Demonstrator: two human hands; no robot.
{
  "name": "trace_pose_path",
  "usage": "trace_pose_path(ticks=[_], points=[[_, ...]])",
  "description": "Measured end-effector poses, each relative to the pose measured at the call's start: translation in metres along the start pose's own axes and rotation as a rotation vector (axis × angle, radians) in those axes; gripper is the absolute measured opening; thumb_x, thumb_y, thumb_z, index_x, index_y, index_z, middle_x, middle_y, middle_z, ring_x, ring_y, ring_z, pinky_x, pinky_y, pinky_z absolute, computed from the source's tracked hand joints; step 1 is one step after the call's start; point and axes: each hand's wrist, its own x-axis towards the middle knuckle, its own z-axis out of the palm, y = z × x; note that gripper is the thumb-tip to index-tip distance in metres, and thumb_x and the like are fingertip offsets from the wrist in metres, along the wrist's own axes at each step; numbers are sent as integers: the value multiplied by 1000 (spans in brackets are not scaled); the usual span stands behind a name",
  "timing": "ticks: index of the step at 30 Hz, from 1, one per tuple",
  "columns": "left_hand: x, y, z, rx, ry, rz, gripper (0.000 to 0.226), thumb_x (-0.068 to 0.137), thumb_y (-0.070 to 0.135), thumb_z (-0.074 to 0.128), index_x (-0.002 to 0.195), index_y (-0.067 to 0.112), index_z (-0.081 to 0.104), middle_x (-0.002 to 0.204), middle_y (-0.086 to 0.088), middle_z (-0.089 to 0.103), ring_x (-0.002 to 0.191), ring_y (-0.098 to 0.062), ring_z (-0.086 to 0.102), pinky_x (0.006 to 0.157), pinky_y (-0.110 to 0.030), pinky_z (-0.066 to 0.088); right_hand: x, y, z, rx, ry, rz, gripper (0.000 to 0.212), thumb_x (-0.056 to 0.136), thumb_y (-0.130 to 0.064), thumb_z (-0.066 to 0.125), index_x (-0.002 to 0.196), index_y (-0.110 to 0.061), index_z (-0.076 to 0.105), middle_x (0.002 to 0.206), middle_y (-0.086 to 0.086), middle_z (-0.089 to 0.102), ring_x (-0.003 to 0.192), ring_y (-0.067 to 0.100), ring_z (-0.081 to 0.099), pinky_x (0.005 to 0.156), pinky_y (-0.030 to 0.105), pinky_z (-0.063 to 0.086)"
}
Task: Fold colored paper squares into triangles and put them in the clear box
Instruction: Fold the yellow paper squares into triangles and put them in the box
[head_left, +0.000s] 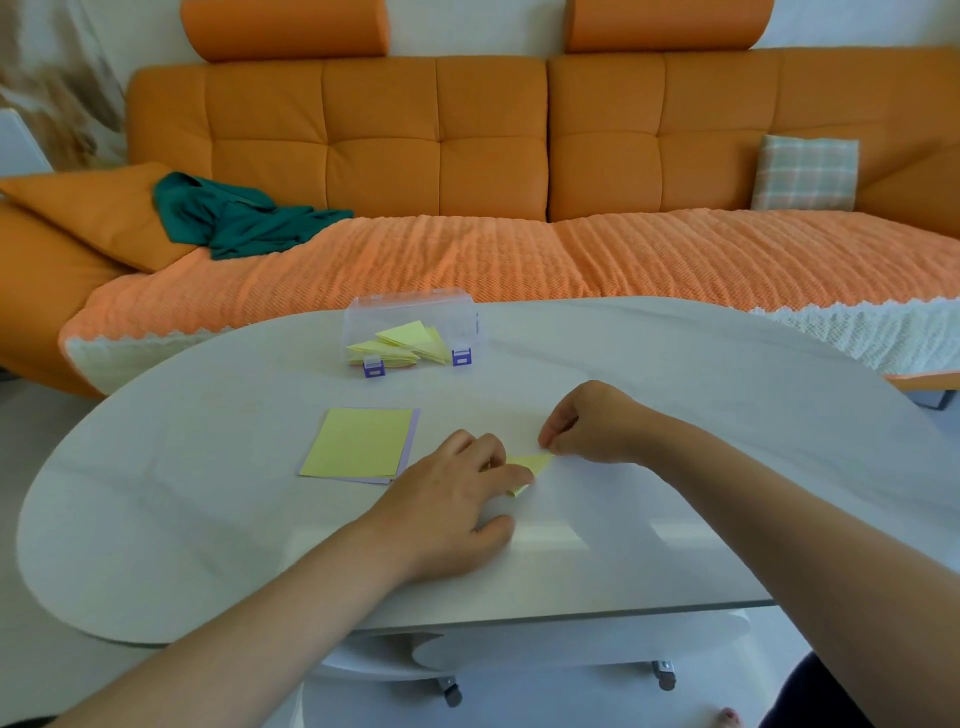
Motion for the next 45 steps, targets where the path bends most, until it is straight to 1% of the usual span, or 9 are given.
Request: trace_pose_path(ticks=[3,6,19,26,31,34,38,41,45], points=[[3,2,1,2,-15,-35,47,87,48,45,133,43,45,114,13,39,110,-12,35,83,-28,43,-4,-2,6,-2,-23,-8,7,81,-30,73,87,-28,76,89,-9,71,88,11,66,71,24,54],[6,5,2,-11,-22,-57,48,88,52,45,136,45,43,112,13,38,109,-11,34,78,-24,35,-7,-3,8,-33,-37,-8,23,74,-40,82,91,-31,70,86,-12,63,79,5,59,63,18,43],[-14,4,-3,-218,-60,-83,35,92,41,53,127,43,50,128,22,34,125,2,29,101,-25,37,-5,-6,6,-38,-43,19,15,74,-33,84,85,-28,75,85,-10,68,82,10,63,81,28,55],[-26,-1,-8,-291,-95,-91,26,92,46,53,118,46,53,143,29,32,133,5,32,108,-23,32,-6,-7,7,-41,-40,23,10,79,-32,80,87,-28,75,88,-10,69,83,9,62,77,24,53],[-15,2,-11,-208,-45,-95,36,85,63,43,115,43,46,123,24,45,116,-1,41,96,-32,43,-7,-9,7,-67,-42,4,10,81,-32,78,91,-29,75,88,-10,67,85,11,63,72,22,52],[-3,3,-6,-206,37,-121,38,86,50,58,121,38,47,114,16,50,109,-6,42,93,-33,43,-10,-9,9,-73,-34,-27,10,82,-36,76,90,-32,72,84,-13,62,78,6,59,63,18,44],[11,0,-3,-242,76,-178,38,84,46,65,120,39,53,115,19,51,109,-5,42,90,-30,44,-13,-2,11,-80,-6,-101,9,81,-40,74,84,-36,67,78,-14,57,68,3,54,58,17,38],[16,-4,-3,-119,118,-109,30,88,43,61,117,33,60,113,16,59,105,-10,46,84,-27,44,-12,0,10,-62,-14,-120,7,83,-31,70,84,-37,67,77,-14,58,66,5,53,60,19,43],[20,-7,-6,-3,202,22,20,90,30,55,100,21,71,92,7,69,84,-20,56,71,-32,48,-11,4,8,-58,-15,-139,24,79,-19,60,89,-40,67,84,-13,62,69,5,56,67,26,52]])
